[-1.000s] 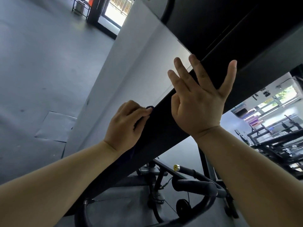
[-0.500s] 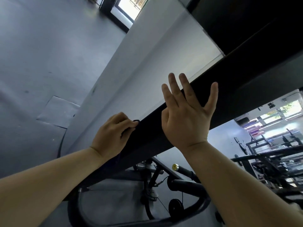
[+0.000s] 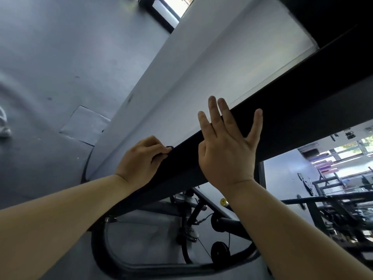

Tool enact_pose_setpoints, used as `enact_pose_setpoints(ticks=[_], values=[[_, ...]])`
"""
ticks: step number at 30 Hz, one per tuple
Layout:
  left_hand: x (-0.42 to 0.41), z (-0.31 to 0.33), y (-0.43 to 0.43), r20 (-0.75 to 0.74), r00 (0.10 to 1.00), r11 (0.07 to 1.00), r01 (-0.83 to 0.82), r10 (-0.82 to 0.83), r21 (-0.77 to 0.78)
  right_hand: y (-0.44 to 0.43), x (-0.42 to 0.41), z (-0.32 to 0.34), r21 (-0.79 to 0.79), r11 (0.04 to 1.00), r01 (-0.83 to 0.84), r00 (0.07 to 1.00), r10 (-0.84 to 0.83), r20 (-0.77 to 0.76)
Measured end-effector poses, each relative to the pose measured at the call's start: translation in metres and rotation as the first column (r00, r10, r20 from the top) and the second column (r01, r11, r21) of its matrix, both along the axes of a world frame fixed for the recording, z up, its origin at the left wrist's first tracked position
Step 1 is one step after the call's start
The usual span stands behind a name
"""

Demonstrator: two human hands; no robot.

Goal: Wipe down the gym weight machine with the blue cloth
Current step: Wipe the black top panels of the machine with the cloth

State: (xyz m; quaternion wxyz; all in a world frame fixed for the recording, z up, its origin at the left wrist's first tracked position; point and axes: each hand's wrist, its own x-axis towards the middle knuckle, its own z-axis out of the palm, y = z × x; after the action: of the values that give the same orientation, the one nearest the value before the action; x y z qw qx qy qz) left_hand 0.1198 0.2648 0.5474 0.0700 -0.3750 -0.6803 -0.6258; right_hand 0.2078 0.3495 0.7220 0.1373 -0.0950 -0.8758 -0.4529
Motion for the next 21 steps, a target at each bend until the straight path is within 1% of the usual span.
enact_pose_setpoints(ticks=[1,4,6,8,9,11,13,15,18,19,21], values=[[0.001,0.006,-0.001,0.007,1.000,1.000,-0.013,0.013,0.013,-0.001,-0.001,-0.003,-0.008,1.000,0.008,1.000,-0.008,-0.004],[0.005,0.039,0.003,-0.006,0.999,0.992,-0.048,0.049,0.120,-0.001,-0.002,-0.006,-0.015,1.000,0.006,1.000,-0.006,-0.017],[0.008,0.040,0.008,-0.016,0.999,0.992,-0.027,0.029,0.123,-0.001,-0.002,-0.007,-0.010,1.000,-0.003,1.000,0.003,-0.021],[0.011,0.015,0.009,-0.004,1.000,0.997,-0.026,0.027,0.076,0.000,-0.002,-0.008,-0.012,1.000,-0.011,1.000,0.010,-0.023],[0.012,-0.003,0.007,0.018,0.999,0.999,-0.033,0.032,0.028,0.000,-0.002,-0.008,-0.011,1.000,-0.013,0.999,0.013,-0.030],[0.012,-0.032,0.000,0.117,0.993,0.996,-0.014,0.024,-0.089,0.000,-0.002,-0.010,-0.012,1.000,-0.011,0.999,0.011,-0.037],[0.009,-0.044,-0.006,0.213,0.977,0.988,0.026,0.008,-0.154,-0.001,-0.002,-0.013,-0.013,1.000,-0.005,0.999,0.004,-0.034],[0.007,-0.033,-0.004,0.232,0.973,0.994,0.015,0.010,-0.105,-0.002,-0.003,-0.019,-0.011,1.000,0.006,1.000,-0.006,-0.024],[0.011,0.000,0.003,0.131,0.991,0.998,-0.034,0.027,0.054,-0.004,-0.004,-0.030,-0.029,0.999,0.029,0.999,-0.030,-0.020],[0.014,0.003,0.006,0.110,0.994,0.997,-0.034,0.025,0.073,-0.004,-0.004,-0.033,-0.033,0.999,0.034,0.999,-0.034,-0.009],[0.018,-0.010,0.008,0.093,0.996,0.998,-0.025,0.019,0.063,-0.006,-0.002,-0.039,-0.035,0.998,0.043,0.999,-0.042,0.015]])
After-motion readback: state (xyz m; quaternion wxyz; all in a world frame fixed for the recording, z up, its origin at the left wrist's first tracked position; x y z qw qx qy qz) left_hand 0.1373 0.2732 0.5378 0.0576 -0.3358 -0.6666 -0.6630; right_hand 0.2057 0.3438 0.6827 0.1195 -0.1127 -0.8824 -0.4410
